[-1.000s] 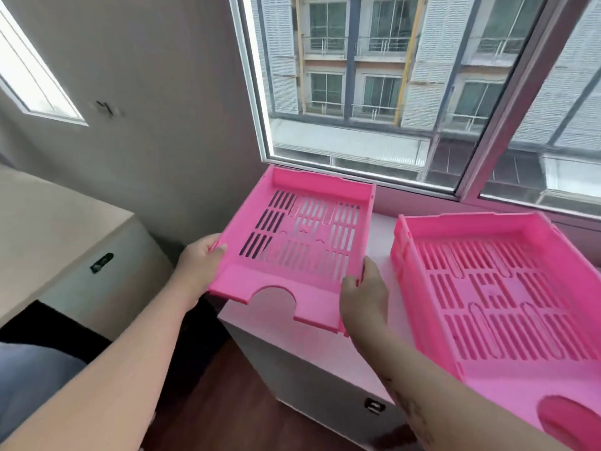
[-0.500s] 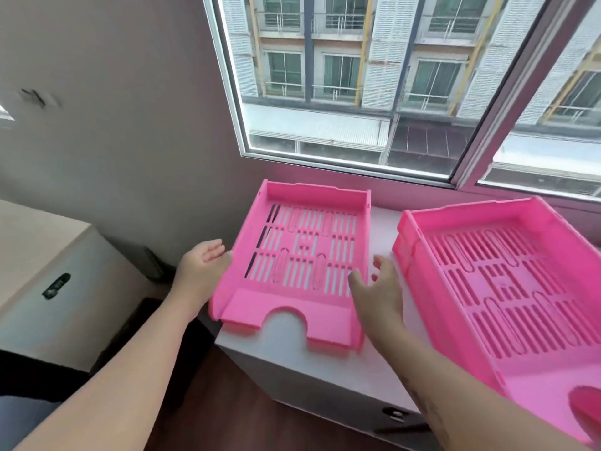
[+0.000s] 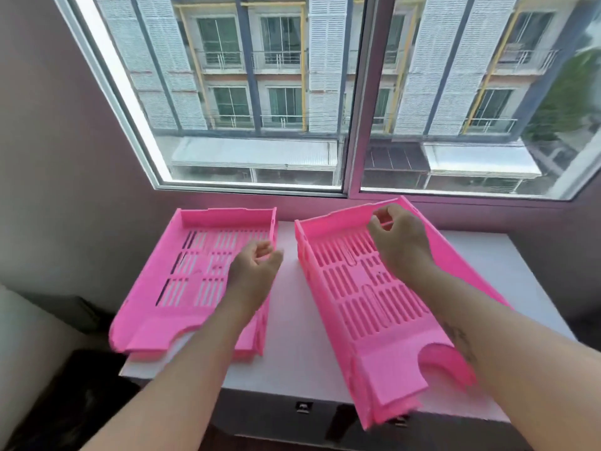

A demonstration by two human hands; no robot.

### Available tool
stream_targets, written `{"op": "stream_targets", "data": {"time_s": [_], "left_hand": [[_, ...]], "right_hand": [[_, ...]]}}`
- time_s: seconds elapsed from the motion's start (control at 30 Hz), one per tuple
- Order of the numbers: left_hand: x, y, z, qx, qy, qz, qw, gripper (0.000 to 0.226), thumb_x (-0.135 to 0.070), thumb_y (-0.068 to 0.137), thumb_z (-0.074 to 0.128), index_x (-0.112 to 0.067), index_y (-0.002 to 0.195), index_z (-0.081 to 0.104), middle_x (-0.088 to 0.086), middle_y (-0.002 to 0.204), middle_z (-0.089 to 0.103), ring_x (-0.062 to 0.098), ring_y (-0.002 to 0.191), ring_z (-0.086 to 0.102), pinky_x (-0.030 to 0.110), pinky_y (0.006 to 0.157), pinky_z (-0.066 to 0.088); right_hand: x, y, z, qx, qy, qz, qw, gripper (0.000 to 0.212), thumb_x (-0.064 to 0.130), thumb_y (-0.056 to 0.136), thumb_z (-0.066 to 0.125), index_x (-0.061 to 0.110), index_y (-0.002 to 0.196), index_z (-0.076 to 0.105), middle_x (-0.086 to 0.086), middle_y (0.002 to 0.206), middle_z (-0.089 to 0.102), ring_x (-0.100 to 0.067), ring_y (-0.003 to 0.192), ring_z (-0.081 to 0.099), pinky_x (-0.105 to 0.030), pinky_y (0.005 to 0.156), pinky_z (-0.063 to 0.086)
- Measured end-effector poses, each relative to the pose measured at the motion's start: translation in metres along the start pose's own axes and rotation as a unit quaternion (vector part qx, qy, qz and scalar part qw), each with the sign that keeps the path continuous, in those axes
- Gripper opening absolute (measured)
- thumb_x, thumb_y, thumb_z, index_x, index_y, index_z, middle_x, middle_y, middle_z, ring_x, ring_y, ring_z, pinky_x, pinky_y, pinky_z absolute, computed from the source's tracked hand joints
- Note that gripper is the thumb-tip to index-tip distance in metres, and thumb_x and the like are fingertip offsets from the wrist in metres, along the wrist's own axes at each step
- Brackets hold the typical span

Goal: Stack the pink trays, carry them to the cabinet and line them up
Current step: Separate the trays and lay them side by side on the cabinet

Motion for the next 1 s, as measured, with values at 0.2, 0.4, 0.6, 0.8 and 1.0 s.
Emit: {"op": "stream_targets", "data": {"time_s": [0.2,0.4,0.6,0.8,1.0], "left_hand": [[0.004,-0.059,0.087,0.053,-0.038,-0.059,0.996,0.047,-0.038,0.088,0.057,-0.017,0.130,0.052,-0.011,0.120,0.057,0.010,0.111,0.054,0.029,0.090,0.042],[0.010,-0.074,0.107,0.016,-0.010,-0.095,0.995,0.023,-0.020,0.085,0.046,-0.017,0.099,0.065,0.011,0.086,0.067,0.019,0.067,0.056,0.034,0.062,0.047],[0.001,-0.032,0.090,0.034,0.058,-0.077,0.995,0.020,-0.011,0.090,0.044,-0.014,0.072,0.052,0.002,0.064,0.047,0.016,0.057,0.042,0.027,0.056,0.035],[0.013,0.026,0.068,0.079,0.112,-0.061,0.989,0.024,-0.023,0.088,0.047,-0.005,0.094,0.061,0.012,0.078,0.056,0.020,0.065,0.049,0.037,0.057,0.045],[0.028,0.061,0.061,0.114,0.123,-0.044,0.985,0.026,-0.042,0.069,0.045,-0.026,0.086,0.055,0.007,0.081,0.058,0.019,0.065,0.050,0.043,0.060,0.049]], "right_hand": [[-0.088,0.015,-0.067,0.064,-0.165,0.001,0.984,0.034,0.024,0.093,0.053,0.010,0.122,0.061,-0.011,0.122,0.060,-0.030,0.103,0.059,-0.037,0.079,0.046],[-0.148,0.001,-0.067,0.204,-0.183,0.078,0.959,0.048,0.015,0.093,0.043,0.018,0.141,0.039,-0.018,0.122,0.061,-0.035,0.098,0.059,-0.042,0.082,0.050],[-0.146,-0.007,-0.048,0.200,-0.101,0.135,0.965,0.025,0.006,0.093,0.032,0.009,0.117,0.041,-0.017,0.102,0.057,-0.032,0.080,0.054,-0.036,0.067,0.042],[-0.128,-0.013,-0.022,0.138,-0.032,0.185,0.973,0.024,0.004,0.093,0.030,0.006,0.113,0.045,-0.012,0.096,0.054,-0.030,0.078,0.054,-0.034,0.062,0.040],[-0.121,-0.015,-0.007,0.088,0.018,0.233,0.968,0.031,0.004,0.091,0.029,0.005,0.112,0.052,-0.014,0.104,0.060,-0.031,0.086,0.059,-0.035,0.067,0.047]]}}
Point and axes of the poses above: each hand's wrist, its own y-axis towards the middle knuckle, its own z-axis out of the palm, x = y × z, the point moved 5 cm from there along y, towards the middle knuckle
